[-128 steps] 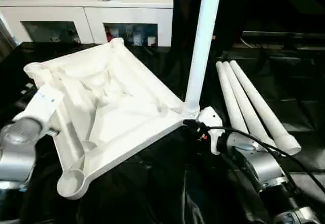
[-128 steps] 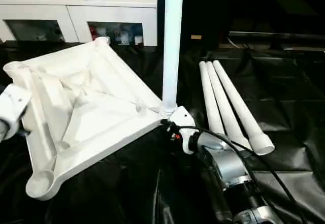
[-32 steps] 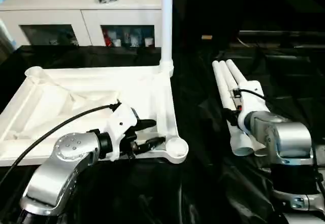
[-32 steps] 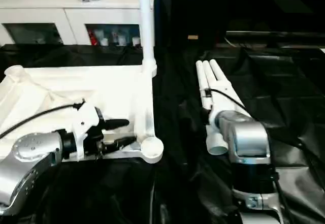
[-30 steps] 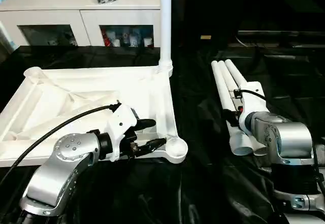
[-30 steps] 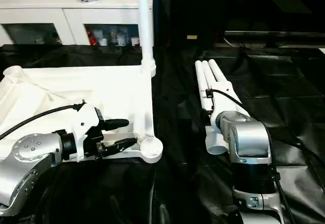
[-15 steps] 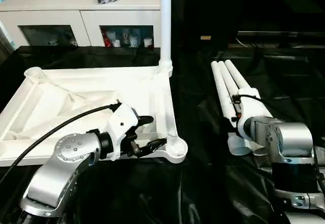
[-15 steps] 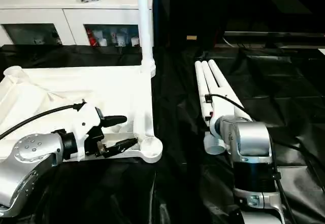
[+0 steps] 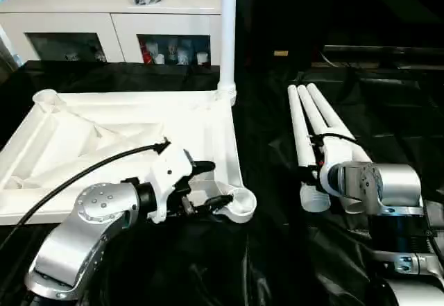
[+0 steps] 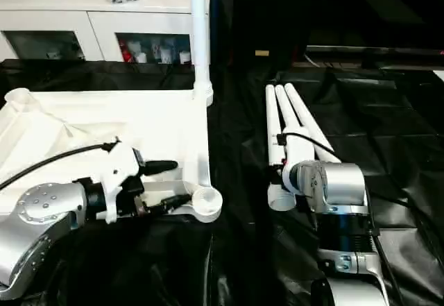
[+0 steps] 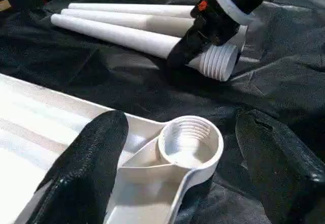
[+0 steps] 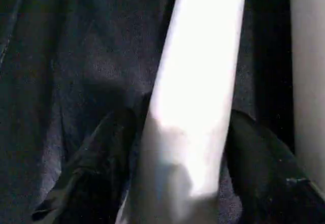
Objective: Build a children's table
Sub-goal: Pick table leg
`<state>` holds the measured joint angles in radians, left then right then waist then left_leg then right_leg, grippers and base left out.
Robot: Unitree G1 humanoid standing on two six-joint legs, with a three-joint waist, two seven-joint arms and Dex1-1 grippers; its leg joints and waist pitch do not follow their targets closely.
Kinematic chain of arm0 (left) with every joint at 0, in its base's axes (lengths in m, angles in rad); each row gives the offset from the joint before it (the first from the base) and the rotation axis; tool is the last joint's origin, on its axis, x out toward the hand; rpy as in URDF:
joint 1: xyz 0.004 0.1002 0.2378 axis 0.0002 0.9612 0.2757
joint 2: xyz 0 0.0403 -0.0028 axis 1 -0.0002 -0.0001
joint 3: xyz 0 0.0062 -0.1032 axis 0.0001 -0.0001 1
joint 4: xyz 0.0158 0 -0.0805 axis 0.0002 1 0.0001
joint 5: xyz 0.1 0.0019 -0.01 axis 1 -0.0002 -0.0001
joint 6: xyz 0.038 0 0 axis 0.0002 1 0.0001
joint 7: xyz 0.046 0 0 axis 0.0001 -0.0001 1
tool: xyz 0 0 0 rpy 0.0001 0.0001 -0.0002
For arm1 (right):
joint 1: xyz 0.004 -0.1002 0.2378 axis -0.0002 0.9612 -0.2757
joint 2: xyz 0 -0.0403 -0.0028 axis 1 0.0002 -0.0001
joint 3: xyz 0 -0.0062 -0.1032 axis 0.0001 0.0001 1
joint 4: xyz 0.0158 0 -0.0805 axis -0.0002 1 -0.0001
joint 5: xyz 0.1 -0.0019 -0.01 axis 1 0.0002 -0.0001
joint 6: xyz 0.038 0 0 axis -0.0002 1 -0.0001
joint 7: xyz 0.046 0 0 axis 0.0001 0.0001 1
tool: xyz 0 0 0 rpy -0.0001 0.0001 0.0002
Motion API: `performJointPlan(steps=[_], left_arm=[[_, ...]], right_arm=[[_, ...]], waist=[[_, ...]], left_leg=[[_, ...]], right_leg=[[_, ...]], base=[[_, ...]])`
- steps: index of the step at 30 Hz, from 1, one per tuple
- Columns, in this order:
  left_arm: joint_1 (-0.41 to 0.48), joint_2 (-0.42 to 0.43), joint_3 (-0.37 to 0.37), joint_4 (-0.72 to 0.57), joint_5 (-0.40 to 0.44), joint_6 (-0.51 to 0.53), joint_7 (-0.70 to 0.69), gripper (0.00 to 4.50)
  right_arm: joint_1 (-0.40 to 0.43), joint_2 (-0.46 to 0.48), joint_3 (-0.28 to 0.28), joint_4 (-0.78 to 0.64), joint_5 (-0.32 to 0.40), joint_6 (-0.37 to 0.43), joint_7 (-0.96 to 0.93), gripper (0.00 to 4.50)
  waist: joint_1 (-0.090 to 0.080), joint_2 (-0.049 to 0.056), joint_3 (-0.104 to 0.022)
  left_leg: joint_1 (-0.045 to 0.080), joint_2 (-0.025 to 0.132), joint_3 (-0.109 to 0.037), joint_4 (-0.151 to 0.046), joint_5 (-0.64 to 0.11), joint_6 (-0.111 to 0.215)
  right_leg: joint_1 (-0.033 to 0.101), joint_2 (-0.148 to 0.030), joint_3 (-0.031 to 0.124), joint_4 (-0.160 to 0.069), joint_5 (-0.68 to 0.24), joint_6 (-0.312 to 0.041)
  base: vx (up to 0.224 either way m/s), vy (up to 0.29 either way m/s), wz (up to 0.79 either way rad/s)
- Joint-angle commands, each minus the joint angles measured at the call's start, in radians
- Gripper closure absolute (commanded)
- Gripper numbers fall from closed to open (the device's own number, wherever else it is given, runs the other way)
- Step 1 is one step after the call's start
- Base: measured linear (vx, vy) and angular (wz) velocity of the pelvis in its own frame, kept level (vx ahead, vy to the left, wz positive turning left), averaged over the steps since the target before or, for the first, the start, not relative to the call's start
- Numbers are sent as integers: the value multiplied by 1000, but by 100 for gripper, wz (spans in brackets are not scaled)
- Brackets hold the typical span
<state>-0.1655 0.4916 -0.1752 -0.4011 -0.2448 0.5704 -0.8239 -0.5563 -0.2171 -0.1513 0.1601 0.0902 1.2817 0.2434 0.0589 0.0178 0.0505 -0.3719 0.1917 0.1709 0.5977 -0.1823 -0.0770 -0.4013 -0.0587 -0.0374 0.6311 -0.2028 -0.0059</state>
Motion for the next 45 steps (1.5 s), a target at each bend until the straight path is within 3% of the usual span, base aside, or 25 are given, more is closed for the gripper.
performJointPlan(steps=[1, 7, 9, 10, 14, 15, 16, 22, 26, 27, 28, 29, 31, 32, 36, 40, 45], left_arm=[[-14, 11, -12, -9, -6, 4, -4, 62], [-39, 11, -12, 38, -2, -12, -4, 62], [-47, 8, -11, 56, -1, -19, -6, 62], [-52, 5, -13, 71, 6, -30, -4, 62], [-69, -17, -17, 139, 39, -83, 24, 62], [-71, -32, -8, 152, 43, -98, 44, 62], [-72, -41, -2, 158, 43, -106, 57, 62], [-143, -116, 69, 193, 10, -76, 154, 62], [-271, -253, 158, 225, -81, 44, 290, 62], [-271, -253, 158, 225, -81, 44, 290, 62], [-302, -292, 181, 234, -113, 70, 322, 62], [-343, -340, 209, 258, -156, 92, 357, 62], [-376, -379, 233, 272, -197, 115, 380, 62], [-417, -426, 268, 286, -255, 148, 409, 62], [-479, -472, 308, 301, -301, 194, 439, 62], [-507, -500, 325, 302, -351, 218, 443, 62], [-531, -538, 346, 280, -445, 262, 463, 62]], right_arm=[[-24, -5, -11, 26, 18, -10, 0, 198], [-26, -4, -19, 68, 21, -26, -7, 253], [-28, 1, -28, 73, 24, -27, -9, 256], [-28, 4, -36, 73, 25, -36, -13, 257], [-35, 15, -70, 71, 42, -73, -21, 260], [-35, 26, -94, 55, 64, -108, -14, 260], [-34, 34, -109, 43, 79, -132, -9, 260], [-24, 78, -166, -19, 148, -264, 28, 260], [6, 130, -192, -91, 231, -437, 113, 260], [6, 130, -192, -91, 231, -437, 113, 260], [20, 140, -188, -120, 258, -484, 155, 260], [39, 155, -184, -165, 303, -522, 214, 260], [61, 165, -177, -214, 349, -538, 282, 260], [89, 176, -167, -277, 409, -543, 352, 261], [124, 174, -138, -339, 473, -530, 434, 261], [154, 155, -92, -366, 494, -533, 485, 261], [197, 106, -2, -370, 459, -566, 534, 261]], waist=[[2, -9, -62], [3, -8, -61], [2, -10, -61], [4, -5, -61], [4, -2, -63], [4, 2, -64], [4, -2, -66], [7, 0, -68], [5, 4, -67], [11, 2, -68], [11, 3, -70], [16, 3, -70], [16, -2, -70], [19, -2, -71], [21, -6, -67], [27, -7, -64], [32, -11, -64]], left_leg=[[12, 19, -2, -64, -110, -40], [15, 19, -1, -65, -129, -46], [16, 18, -2, -66, -145, -53], [16, 18, -3, -66, -146, -54], [16, 18, -4, -66, -143, -58], [16, 18, -4, -65, -145, -59], [15, 19, -4, -64, -144, -58], [15, 20, -4, -61, -134, -41], [14, 20, -1, -59, -135, -38], [15, 22, -2, -57, -140, -29], [10, 20, -4, -59, -123, -21], [12, 21, -4, -55, -122, -11], [6, 18, -2, -55, -106, 8], [6, 20, -3, -53, -106, 22], [5, 19, -4, -54, -107, 34], [5, 19, -5, -57, -126, 21], [2, 19, -6, -57, -131, 15]], right_leg=[[49, -55, 41, -72, -139, -152], [47, -55, 41, -75, -158, -152], [47, -55, 41, -77, -173, -150], [47, -56, 41, -76, -175, -148], [49, -56, 41, -76, -153, -149], [49, -56, 41, -75, -142, -152], [52, -57, 41, -74, -128, -155], [54, -57, 39, -70, -83, -180], [55, -57, 40, -70, -70, -193], [54, -59, 39, -71, -68, -201], [60, -57, 37, -66, -52, -203], [57, -58, 38, -69, -37, -206], [63, -56, 37, -68, -19, -208], [63, -58, 37, -70, -15, -214], [61, -57, 35, -75, -64, -207], [59, -59, 35, -86, -157, -178], [57, -59, 35, -89, -178, -161]], base=[[0, 0, 0], [0, 0, 0], [0, 0, 0], [0, 0, 0], [0, 0, 0], [0, 0, 0], [0, 0, 0], [0, 0, 0], [0, 0, 0], [0, 0, 0], [0, 0, 0], [0, 0, 0], [0, 0, 0], [0, 0, 0], [0, 0, 0], [0, 0, 0], [0, 0, 0]])
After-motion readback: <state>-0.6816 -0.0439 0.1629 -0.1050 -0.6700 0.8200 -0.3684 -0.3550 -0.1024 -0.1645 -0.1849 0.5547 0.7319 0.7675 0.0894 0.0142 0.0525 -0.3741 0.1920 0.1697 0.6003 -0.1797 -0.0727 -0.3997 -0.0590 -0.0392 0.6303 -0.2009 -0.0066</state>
